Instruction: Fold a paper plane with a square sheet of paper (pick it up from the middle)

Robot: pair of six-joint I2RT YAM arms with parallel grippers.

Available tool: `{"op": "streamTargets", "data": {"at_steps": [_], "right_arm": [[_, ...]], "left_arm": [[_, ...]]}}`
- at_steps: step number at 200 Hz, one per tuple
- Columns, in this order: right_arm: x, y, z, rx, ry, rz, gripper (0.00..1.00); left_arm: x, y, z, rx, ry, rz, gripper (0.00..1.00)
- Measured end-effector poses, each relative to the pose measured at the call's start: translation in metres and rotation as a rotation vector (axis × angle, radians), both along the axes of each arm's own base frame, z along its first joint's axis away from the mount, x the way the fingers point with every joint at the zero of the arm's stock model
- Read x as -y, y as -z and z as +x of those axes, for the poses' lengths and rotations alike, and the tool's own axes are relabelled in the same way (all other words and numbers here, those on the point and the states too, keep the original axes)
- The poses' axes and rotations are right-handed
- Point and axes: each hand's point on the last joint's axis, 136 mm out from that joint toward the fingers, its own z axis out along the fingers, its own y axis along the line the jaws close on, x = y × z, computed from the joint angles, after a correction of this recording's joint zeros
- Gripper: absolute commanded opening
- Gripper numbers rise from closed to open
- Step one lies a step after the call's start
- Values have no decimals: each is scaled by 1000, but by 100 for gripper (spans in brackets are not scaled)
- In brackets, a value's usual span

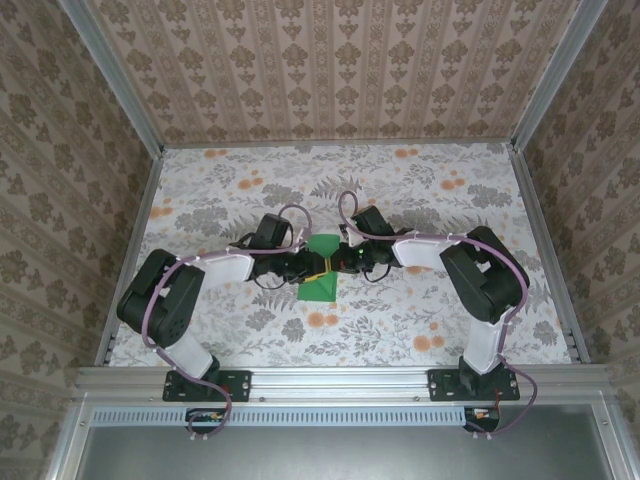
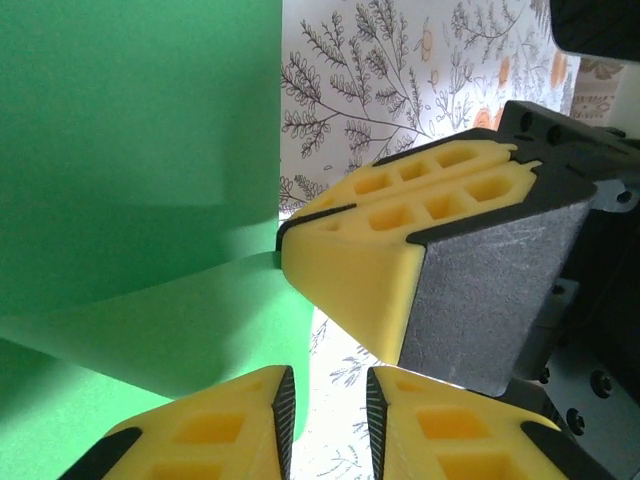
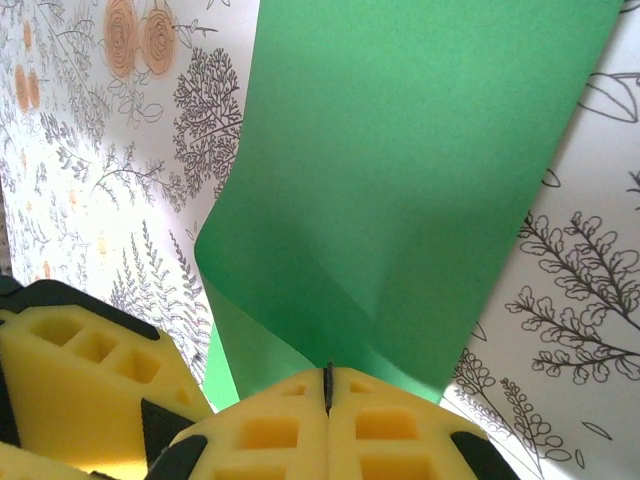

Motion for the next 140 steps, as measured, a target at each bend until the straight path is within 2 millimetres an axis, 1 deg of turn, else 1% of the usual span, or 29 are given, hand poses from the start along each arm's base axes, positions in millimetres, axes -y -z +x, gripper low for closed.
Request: {"op": "streamTargets", "data": {"at_steps": [15,37,63,107,140], "right_arm": [[1,3,0,-3,0,-11,0],[3,5,-1,-5,-2,-22,0],[3,5,0,-3,-1,-24,0],[4,5,1,0,0,-26,0],[4,7,1,-5,-2,-32,0]], "left_arm": [[-2,3,1,24,10,49,26],[-10,8,1,60,17,139,25],[-16,15,-1,87,23,236,26],[-10,17,-3,134,42,309,28],[-10,20,0,139,35,326,27]]}}
